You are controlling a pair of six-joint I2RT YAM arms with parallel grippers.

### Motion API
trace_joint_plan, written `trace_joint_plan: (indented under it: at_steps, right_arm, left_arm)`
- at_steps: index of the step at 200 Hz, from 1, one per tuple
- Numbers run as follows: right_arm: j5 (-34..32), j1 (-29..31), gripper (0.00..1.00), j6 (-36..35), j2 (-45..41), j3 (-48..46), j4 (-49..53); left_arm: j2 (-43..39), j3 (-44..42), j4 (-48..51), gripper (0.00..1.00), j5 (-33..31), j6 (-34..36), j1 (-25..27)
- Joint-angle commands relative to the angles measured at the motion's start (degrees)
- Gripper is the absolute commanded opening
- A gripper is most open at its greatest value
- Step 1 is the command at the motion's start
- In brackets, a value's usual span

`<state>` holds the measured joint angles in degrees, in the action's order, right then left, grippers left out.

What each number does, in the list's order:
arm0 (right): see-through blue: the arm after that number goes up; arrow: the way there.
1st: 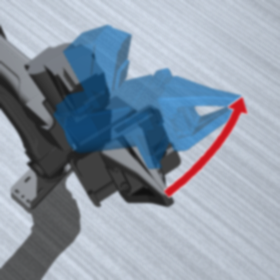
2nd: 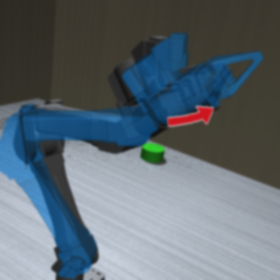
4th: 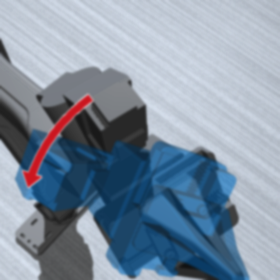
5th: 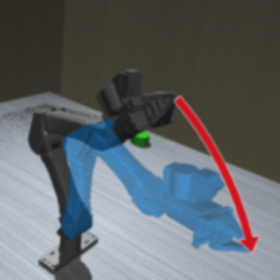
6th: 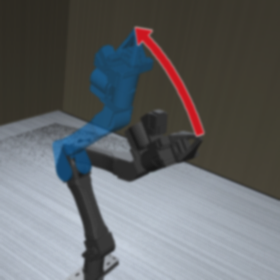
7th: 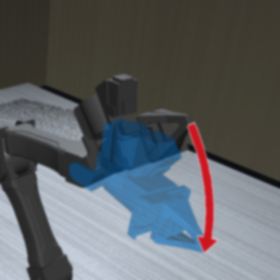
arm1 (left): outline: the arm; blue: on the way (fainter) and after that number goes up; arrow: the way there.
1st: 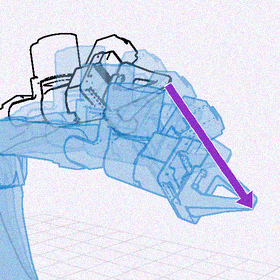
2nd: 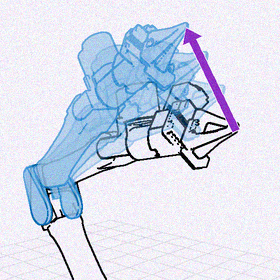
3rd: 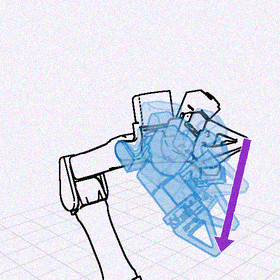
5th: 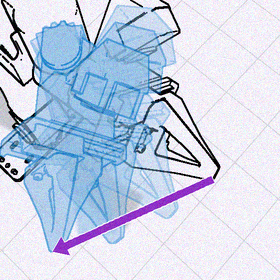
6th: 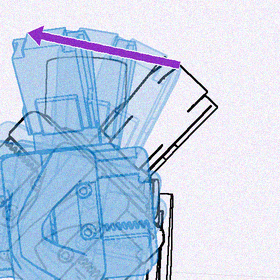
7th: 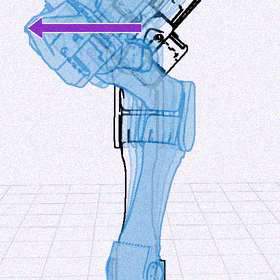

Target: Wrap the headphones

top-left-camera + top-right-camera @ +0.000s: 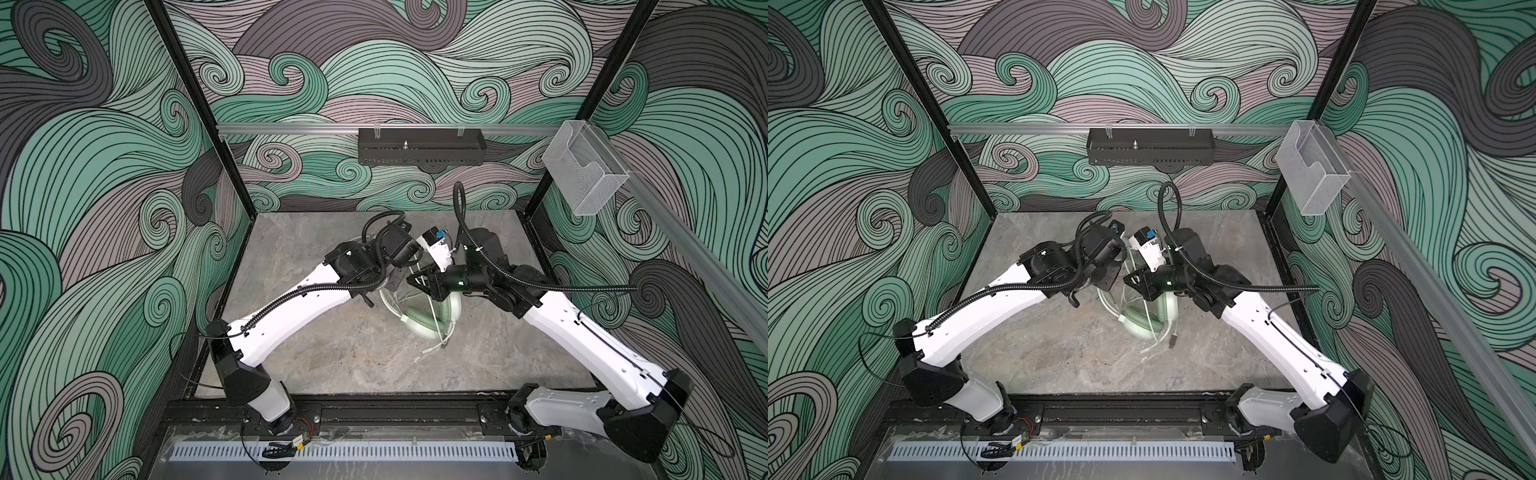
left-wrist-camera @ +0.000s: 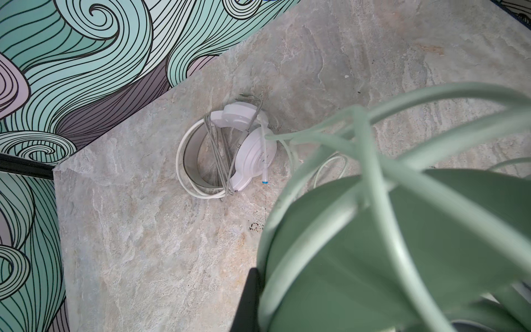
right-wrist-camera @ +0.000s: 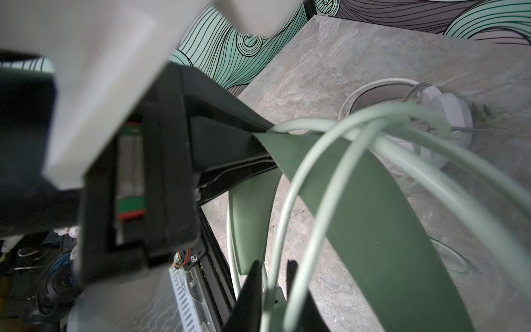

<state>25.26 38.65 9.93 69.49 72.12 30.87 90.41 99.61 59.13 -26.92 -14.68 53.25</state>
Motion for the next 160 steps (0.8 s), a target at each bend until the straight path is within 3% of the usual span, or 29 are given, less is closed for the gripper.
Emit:
trace_joint_plan:
  at_steps: [1,54,92,133,150,160]
  right_arm:
    - [-2.3,0.1,0.09,-2.3,-5.3,-0.7,-2.2]
    - [-14.0,-1.0,0.14,-4.6,-18.3,-5.5,-5.5]
    - [-24.1,-4.3,0.19,-1.3,-23.8,-8.4,-4.6]
    - [-24.7,-10.9,0.11,-1.2,-24.6,-8.1,-0.6]
    - [-20.9,-13.1,0.14,-1.9,-24.8,-9.3,-1.0]
    - [-18.5,-13.5,0.22,-2.2,-24.8,-10.0,-1.9]
  left_arm:
    - [-3.5,-0.7,-2.5,0.0,0.1,-2.3,-0.4]
    - [-6.1,-4.4,-1.3,0.0,-1.5,-2.3,-0.5]
    - [-7.6,-5.3,0.0,0.0,-1.4,-1.1,-0.5]
    - [-11.2,-4.9,4.4,0.0,0.0,0.7,-0.3]
    - [-12.6,-3.4,6.5,0.0,-2.9,0.8,0.3]
    - [-13.0,-2.1,7.5,0.0,-5.2,1.2,0.6]
